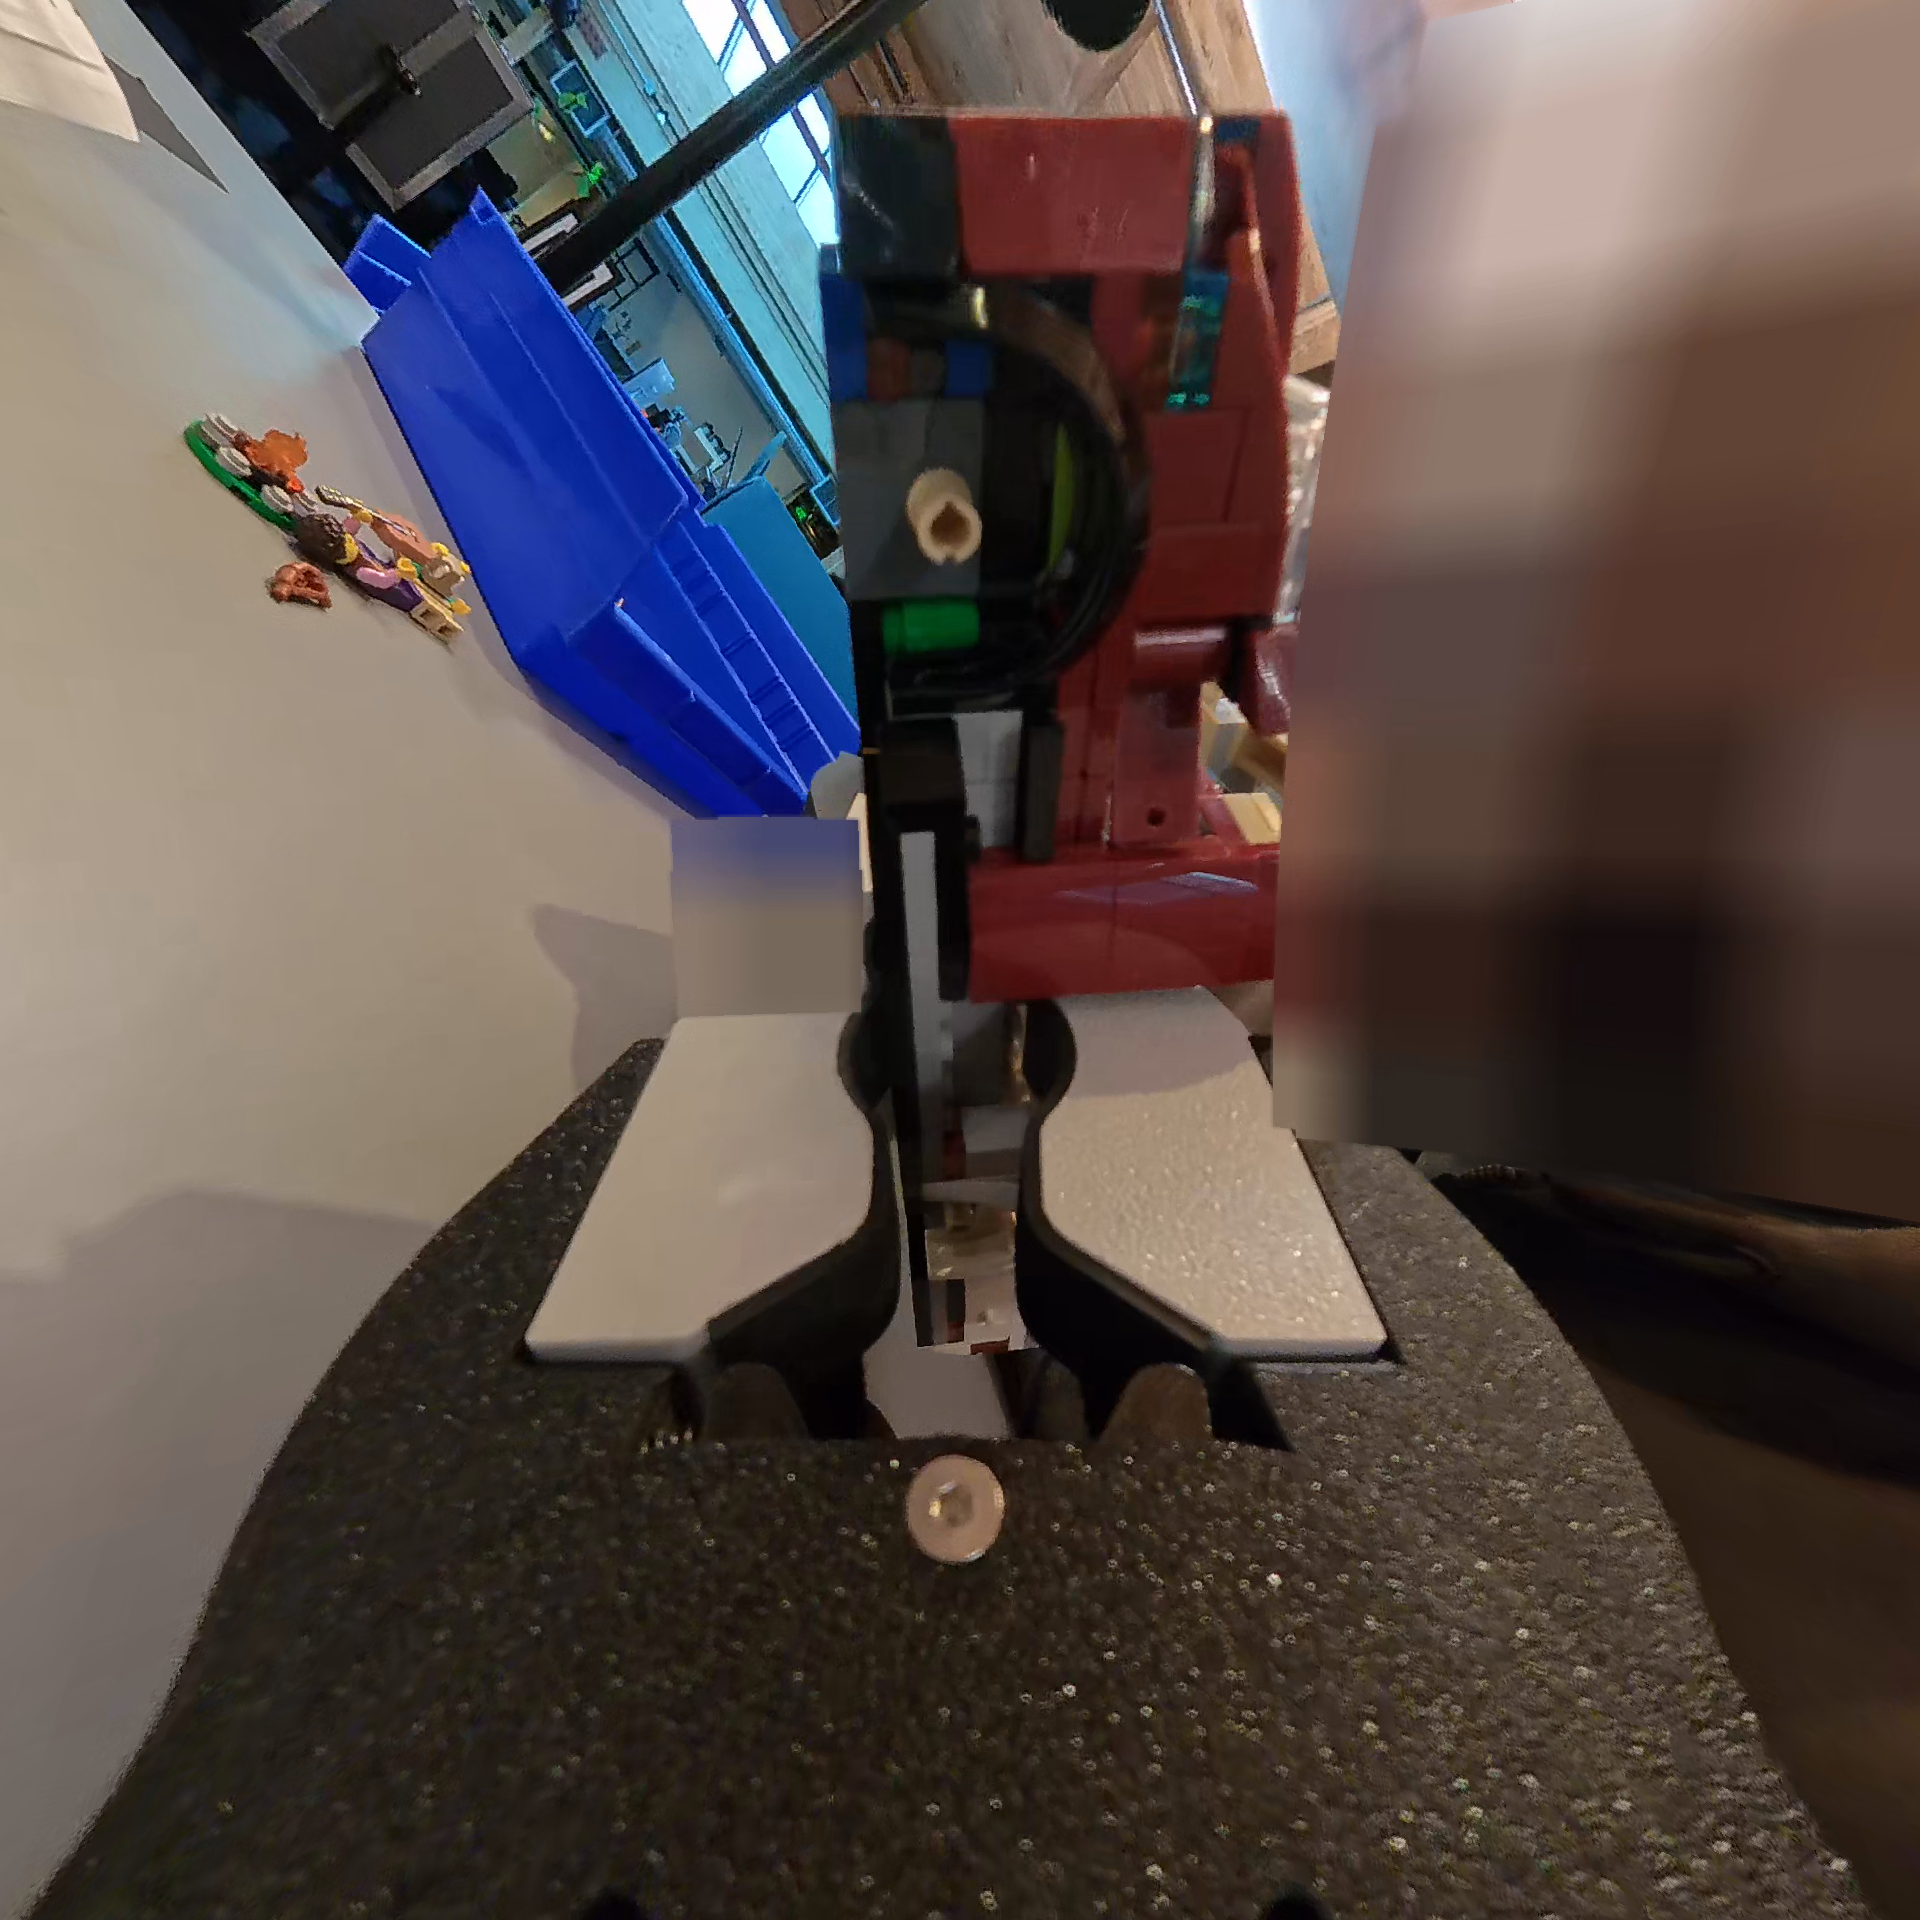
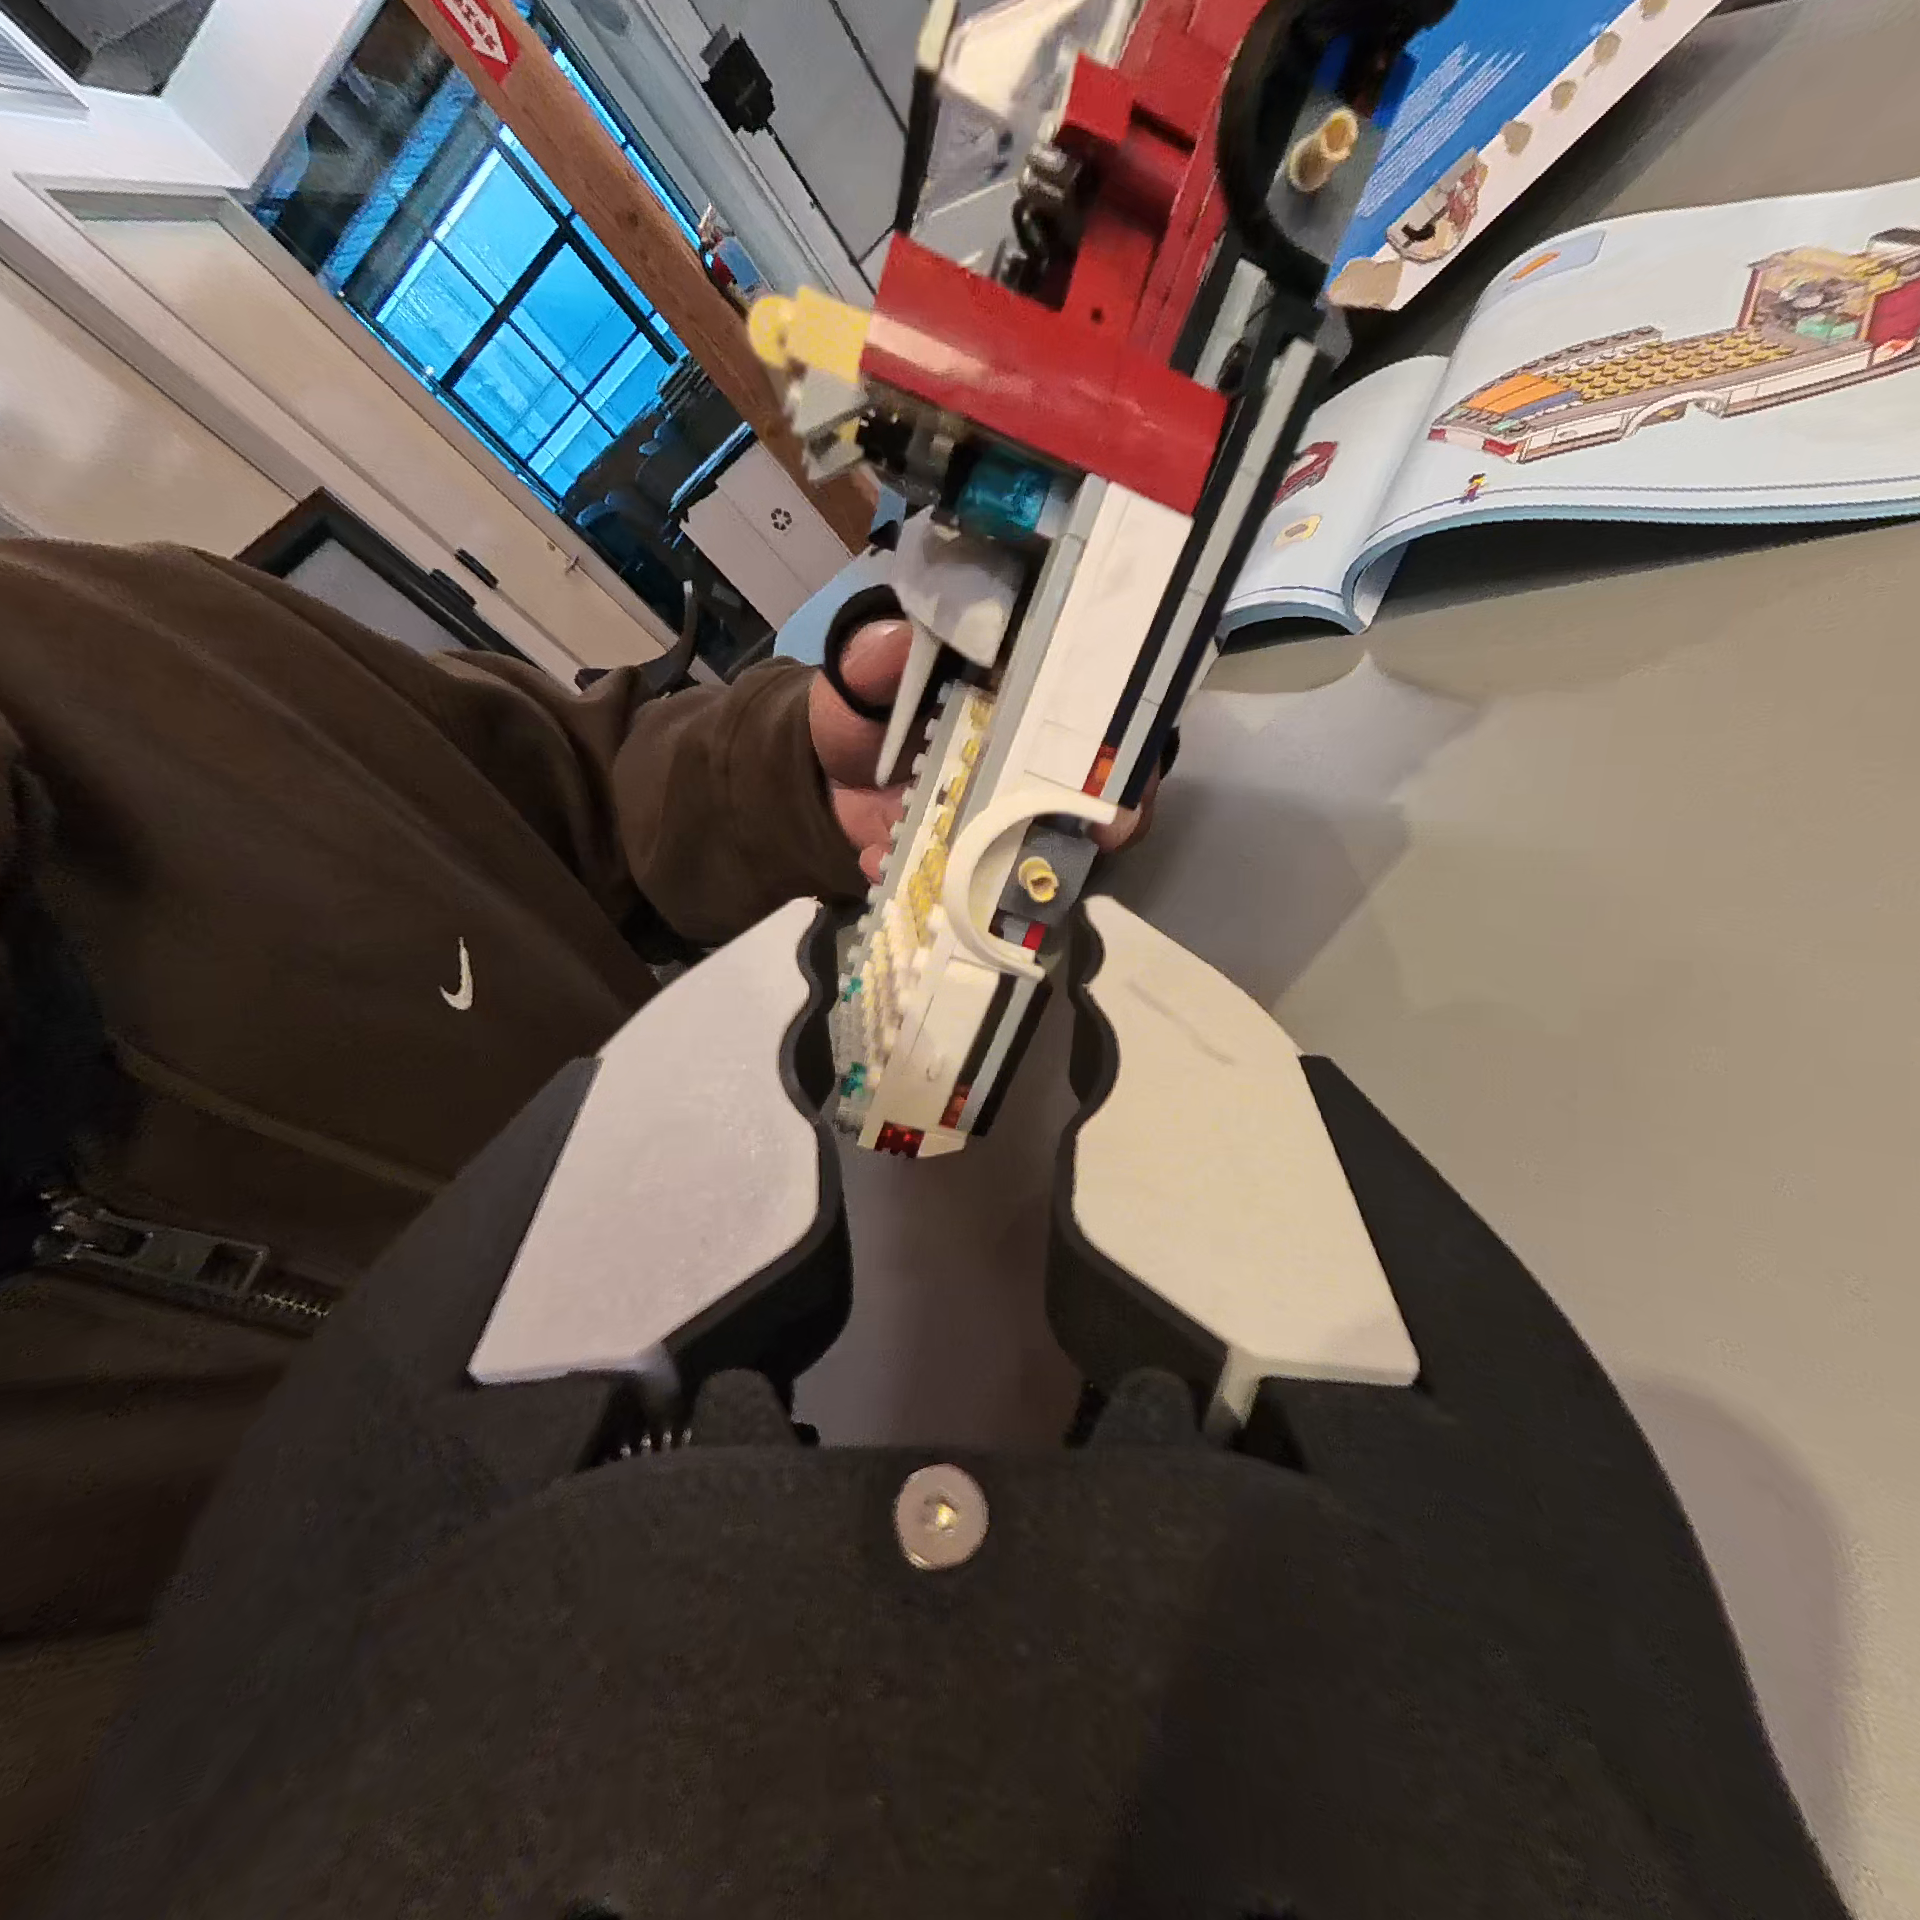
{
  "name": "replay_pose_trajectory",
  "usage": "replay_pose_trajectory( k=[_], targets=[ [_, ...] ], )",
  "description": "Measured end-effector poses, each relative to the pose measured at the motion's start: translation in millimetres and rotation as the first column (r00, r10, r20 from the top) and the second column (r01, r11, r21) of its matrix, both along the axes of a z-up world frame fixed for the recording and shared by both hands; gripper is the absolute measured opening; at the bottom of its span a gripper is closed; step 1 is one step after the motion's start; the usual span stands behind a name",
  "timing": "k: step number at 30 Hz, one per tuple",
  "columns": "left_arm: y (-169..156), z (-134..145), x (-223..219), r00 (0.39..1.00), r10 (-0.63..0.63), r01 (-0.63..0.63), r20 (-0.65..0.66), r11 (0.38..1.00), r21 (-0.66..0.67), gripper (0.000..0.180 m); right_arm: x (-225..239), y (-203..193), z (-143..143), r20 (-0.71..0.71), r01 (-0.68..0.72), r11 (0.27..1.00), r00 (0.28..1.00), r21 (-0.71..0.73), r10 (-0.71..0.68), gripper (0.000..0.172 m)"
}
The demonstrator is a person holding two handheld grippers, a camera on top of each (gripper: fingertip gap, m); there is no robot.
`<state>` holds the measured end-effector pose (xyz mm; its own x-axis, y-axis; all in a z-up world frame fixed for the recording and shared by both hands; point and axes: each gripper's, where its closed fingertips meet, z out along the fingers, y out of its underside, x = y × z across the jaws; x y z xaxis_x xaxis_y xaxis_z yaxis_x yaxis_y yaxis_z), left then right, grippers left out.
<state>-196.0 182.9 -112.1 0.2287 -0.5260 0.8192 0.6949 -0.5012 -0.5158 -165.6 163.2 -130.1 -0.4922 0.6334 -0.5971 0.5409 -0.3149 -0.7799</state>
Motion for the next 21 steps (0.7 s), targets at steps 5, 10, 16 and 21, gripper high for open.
replay_pose_trajectory(
  k=[5,10,16,21],
  targets=[
    [1,-1,-1,1.0,0.001,-0.001,0.005,1.0,-0.011,0.021,-5,10,1,0.006,0.05,0.998,0.999,-0.037,-0.05,0.044],
    [-1,-4,7,0.999,-0.032,0.032,-0.036,0.999,-0.014,0.021,-8,15,2,-0.001,0.075,0.995,0.997,-0.07,-0.076,0.047],
    [-4,-6,18,0.994,-0.084,0.083,-0.07,0.996,-0.019,0.021,-11,21,9,-0.017,0.108,0.986,0.994,-0.127,-0.111,0.046],
    [-7,-8,29,0.985,-0.133,0.131,-0.106,0.991,-0.024,0.021,-11,23,9,-0.009,0.12,0.982,0.992,-0.147,-0.123,0.039]
  ],
)
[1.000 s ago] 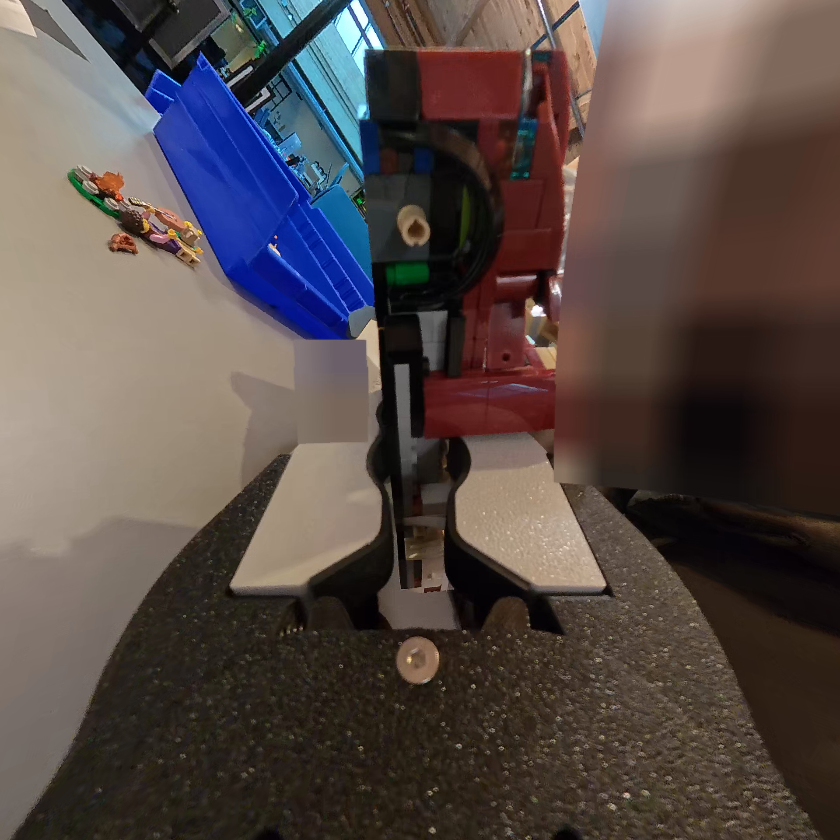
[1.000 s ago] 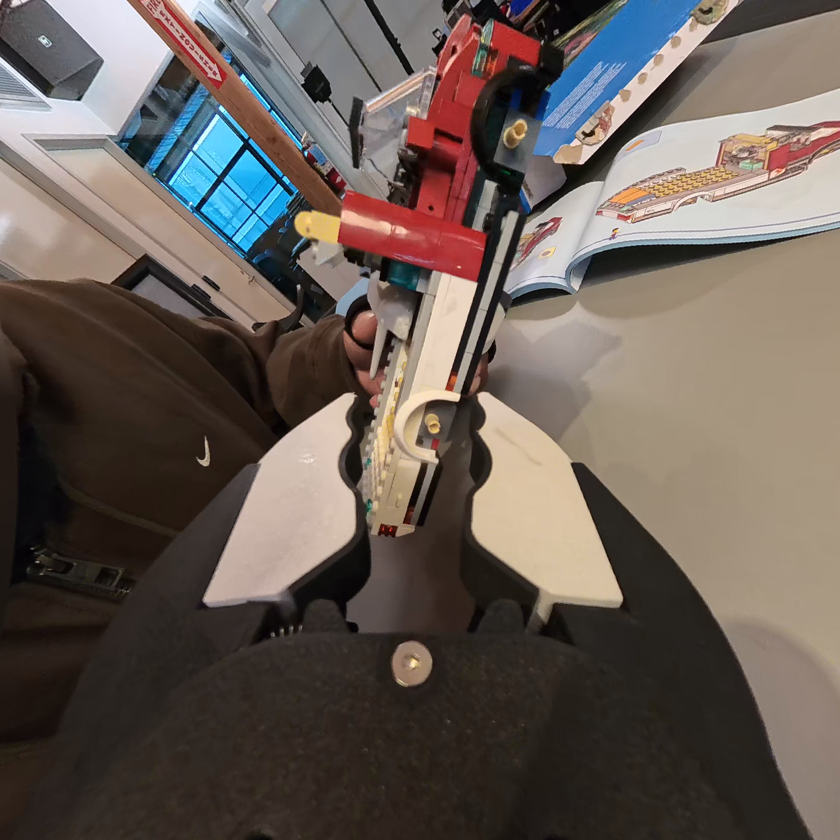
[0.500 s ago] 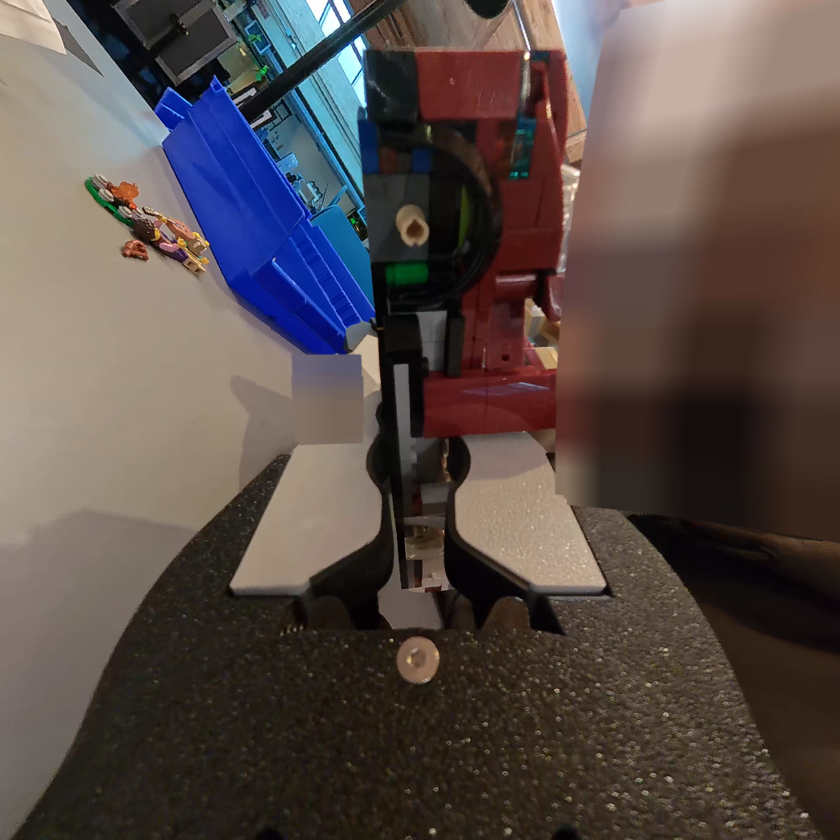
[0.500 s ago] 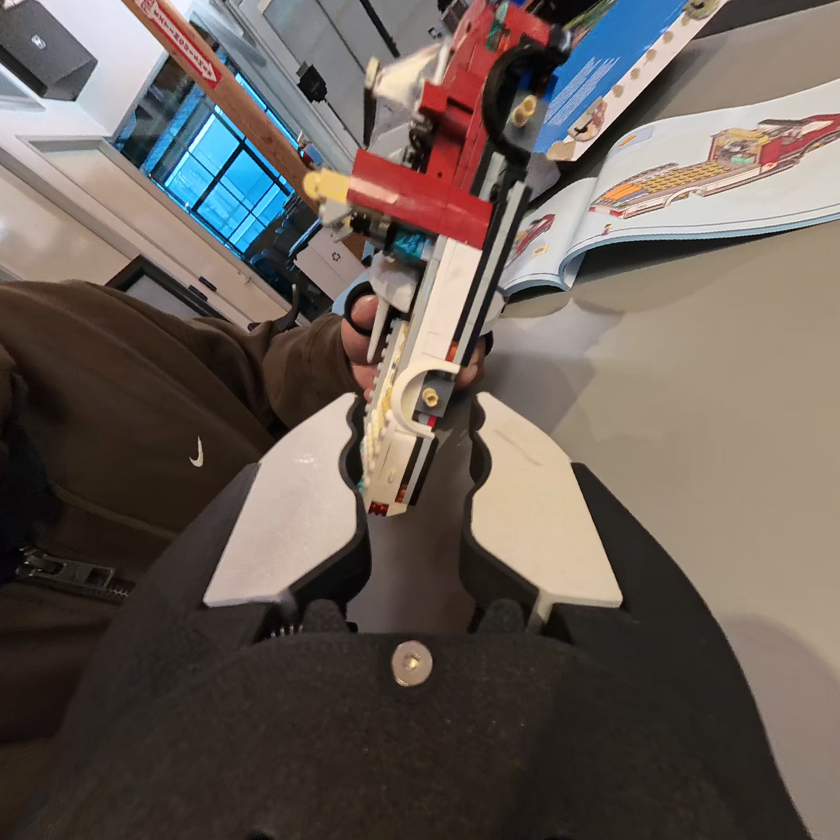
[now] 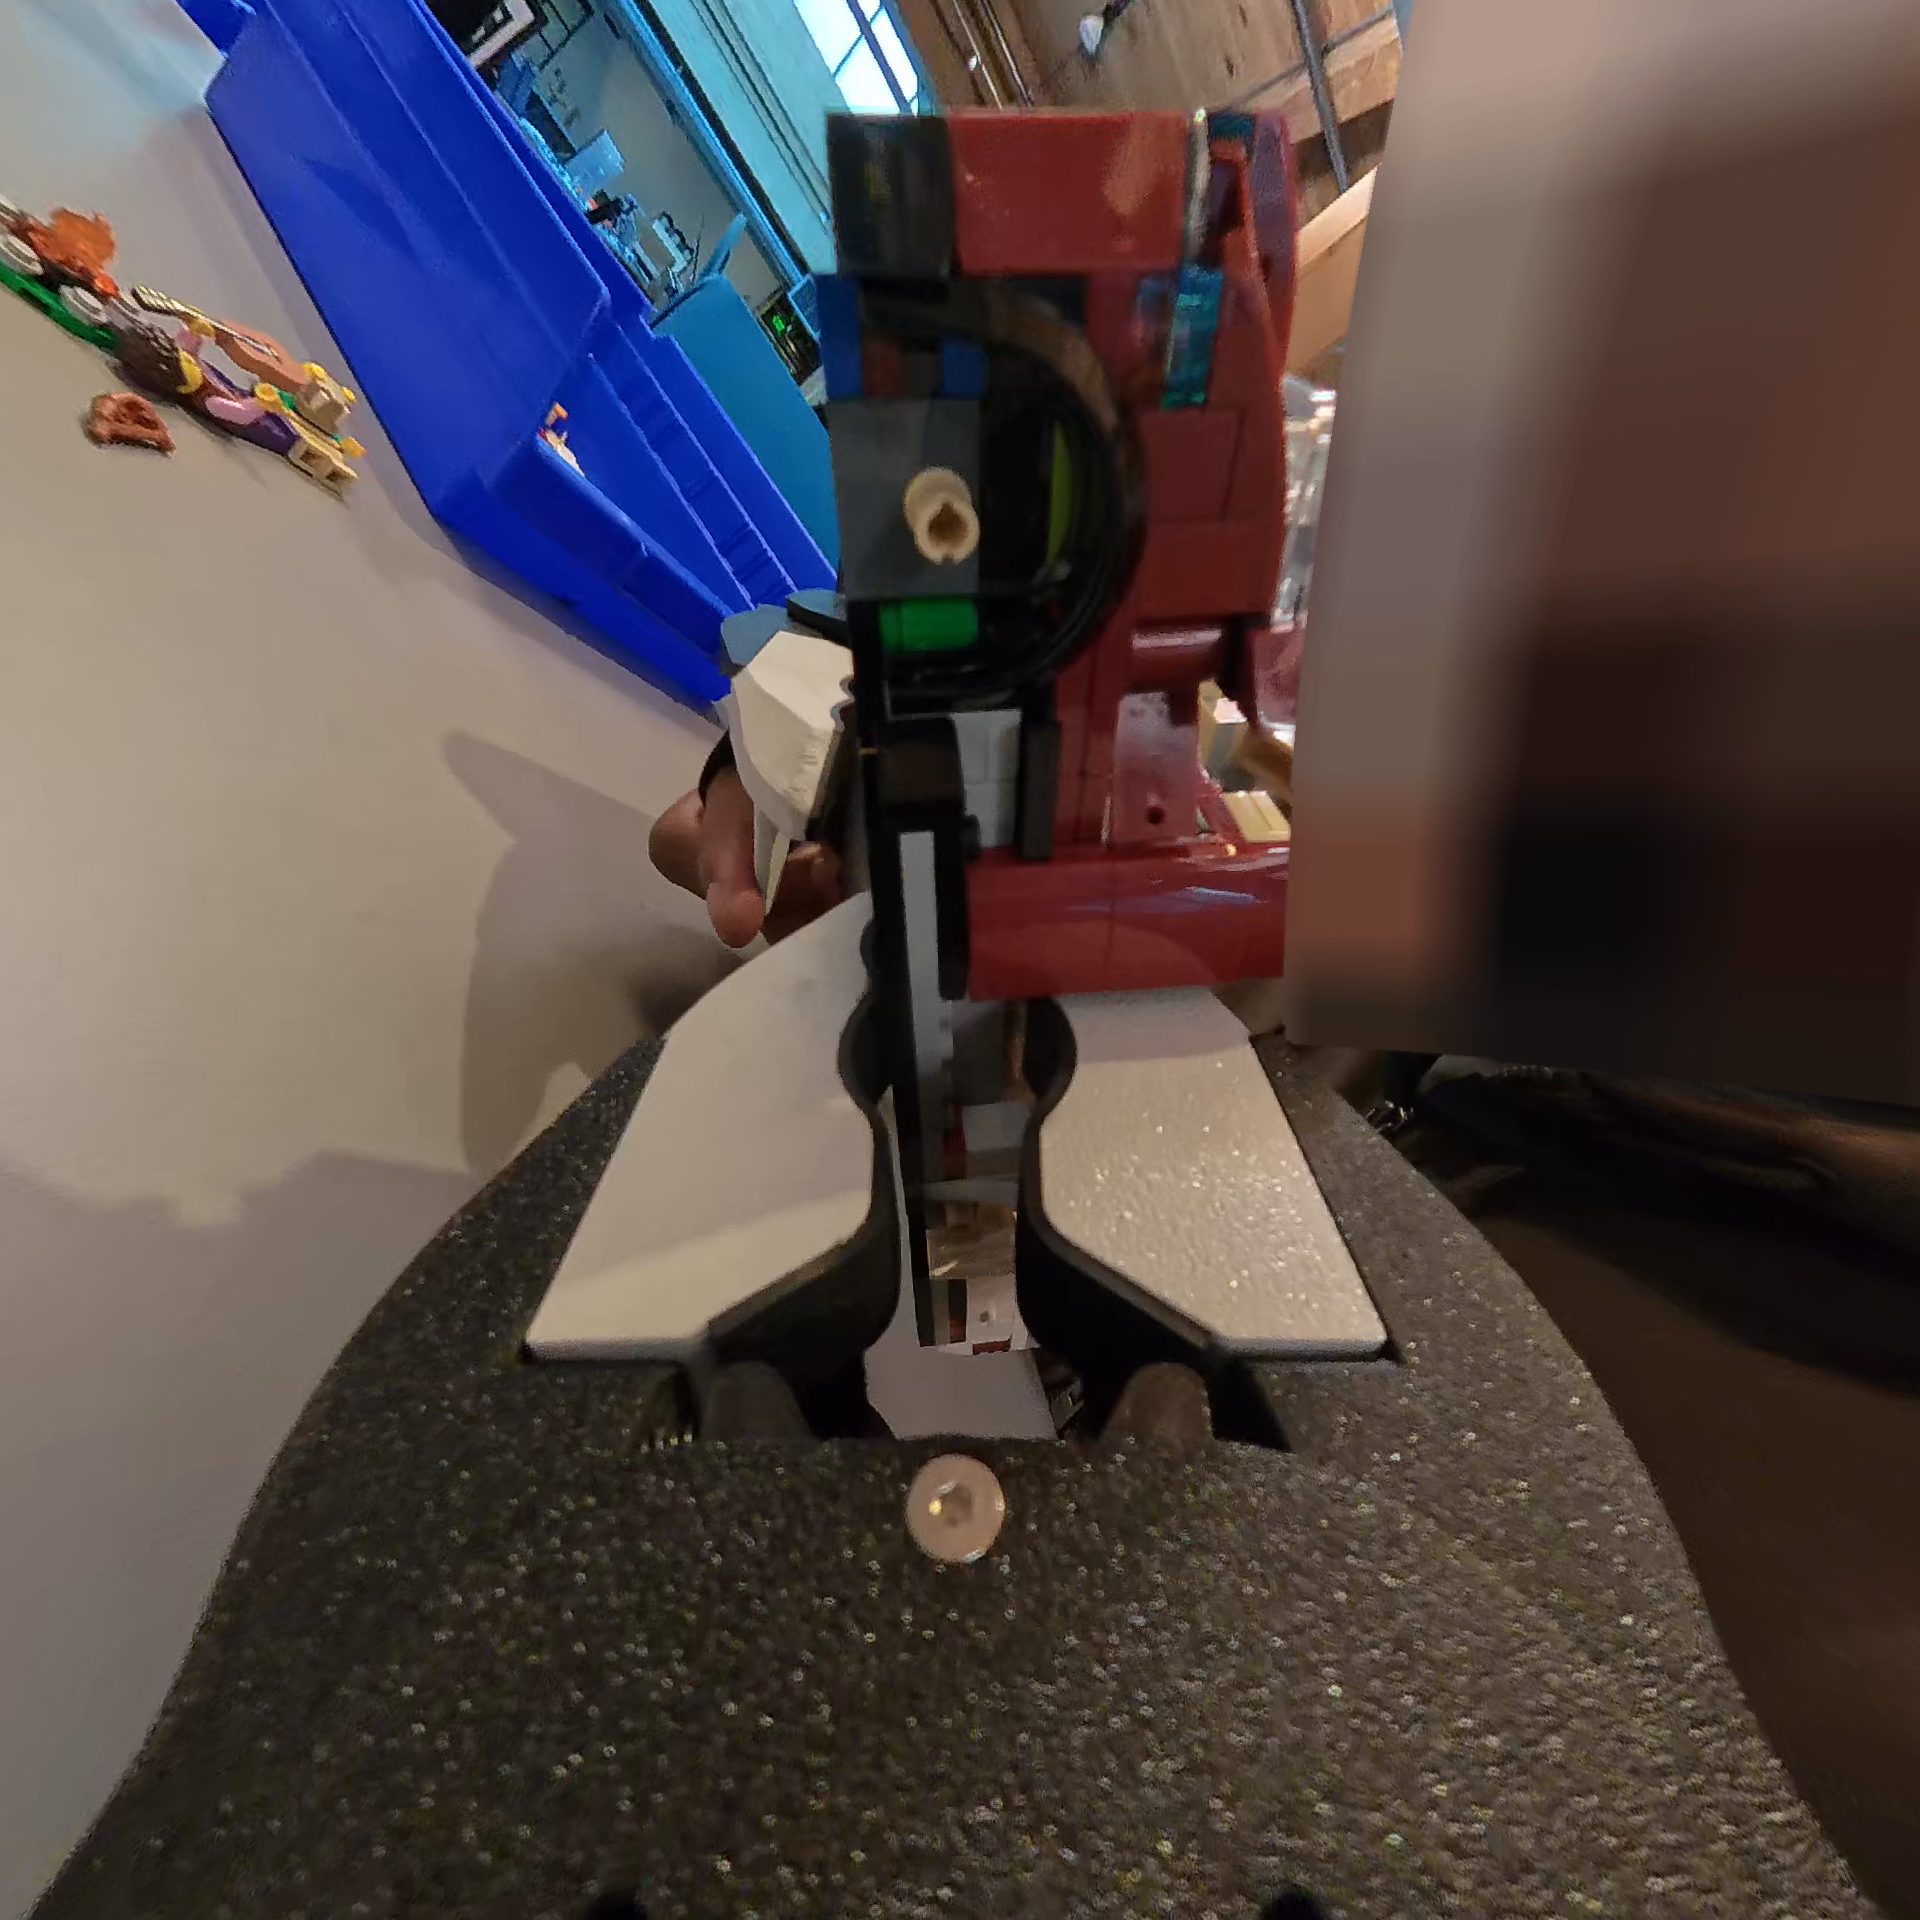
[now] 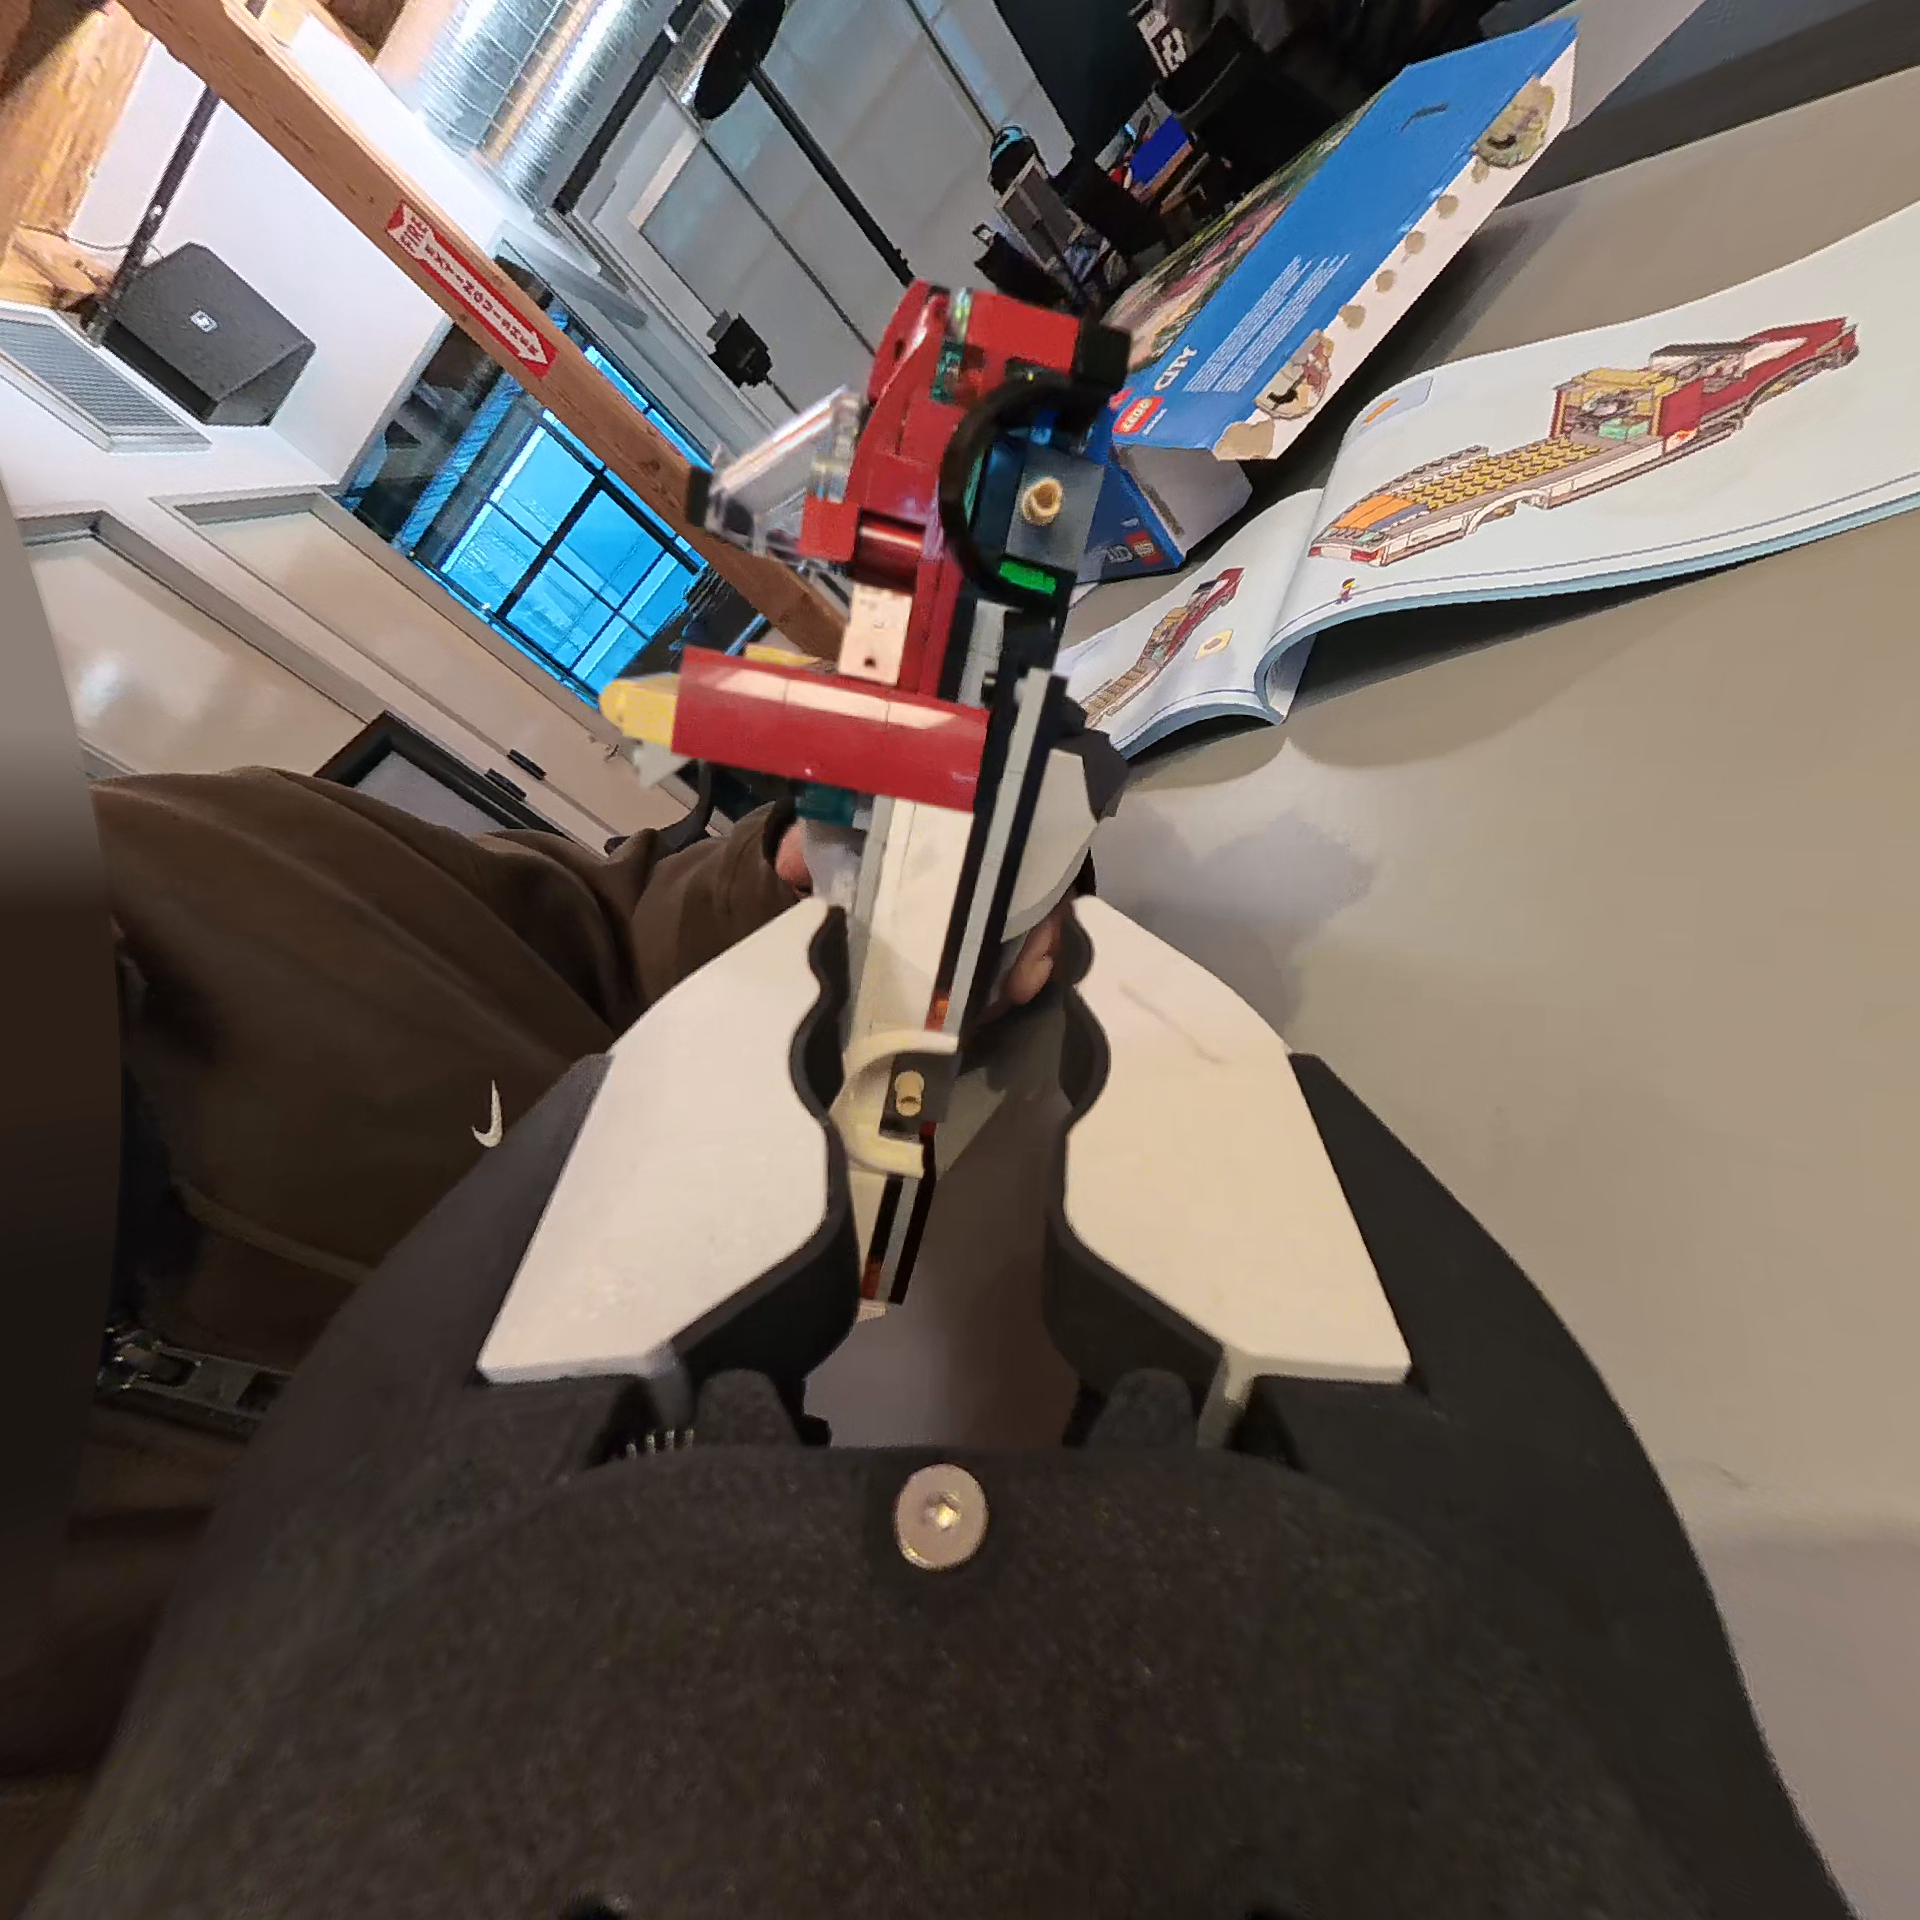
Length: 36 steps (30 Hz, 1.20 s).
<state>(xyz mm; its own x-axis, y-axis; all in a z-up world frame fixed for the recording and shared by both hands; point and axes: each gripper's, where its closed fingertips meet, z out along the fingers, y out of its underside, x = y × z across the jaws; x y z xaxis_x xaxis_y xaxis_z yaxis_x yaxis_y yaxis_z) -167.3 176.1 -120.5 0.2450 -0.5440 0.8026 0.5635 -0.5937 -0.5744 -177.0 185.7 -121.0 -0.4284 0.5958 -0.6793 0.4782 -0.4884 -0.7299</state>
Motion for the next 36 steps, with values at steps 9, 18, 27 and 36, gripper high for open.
replay_pose_trajectory(
  k=[9,18,27,36],
  targets=[
    [-0.3,-2.3,2.5,1.0,-0.003,0.003,-0.023,1.0,-0.006,0.02,2.8,-3.5,1.3,-0.012,-0.029,1.0,1.0,0.004,0.029,0.028],
    [-0.6,-2.6,3.3,1.0,-0.009,0.009,-0.024,1.0,-0.008,0.021,3.6,-3.8,0.6,0.009,-0.036,0.999,0.999,-0.018,0.036,0.028],
    [-2.1,-3.7,8.0,0.998,-0.019,0.02,-0.058,1.0,0.002,0.021,2.3,1.5,6.5,-0.005,-0.01,0.999,1.0,-0.044,0.01,0.028],
    [-1.5,-6.1,7.8,0.997,-0.014,0.014,-0.071,1.0,-0.01,0.02,2.4,1.9,3.9,-0.017,-0.014,1.0,1.0,-0.017,0.013,0.027]
  ],
)
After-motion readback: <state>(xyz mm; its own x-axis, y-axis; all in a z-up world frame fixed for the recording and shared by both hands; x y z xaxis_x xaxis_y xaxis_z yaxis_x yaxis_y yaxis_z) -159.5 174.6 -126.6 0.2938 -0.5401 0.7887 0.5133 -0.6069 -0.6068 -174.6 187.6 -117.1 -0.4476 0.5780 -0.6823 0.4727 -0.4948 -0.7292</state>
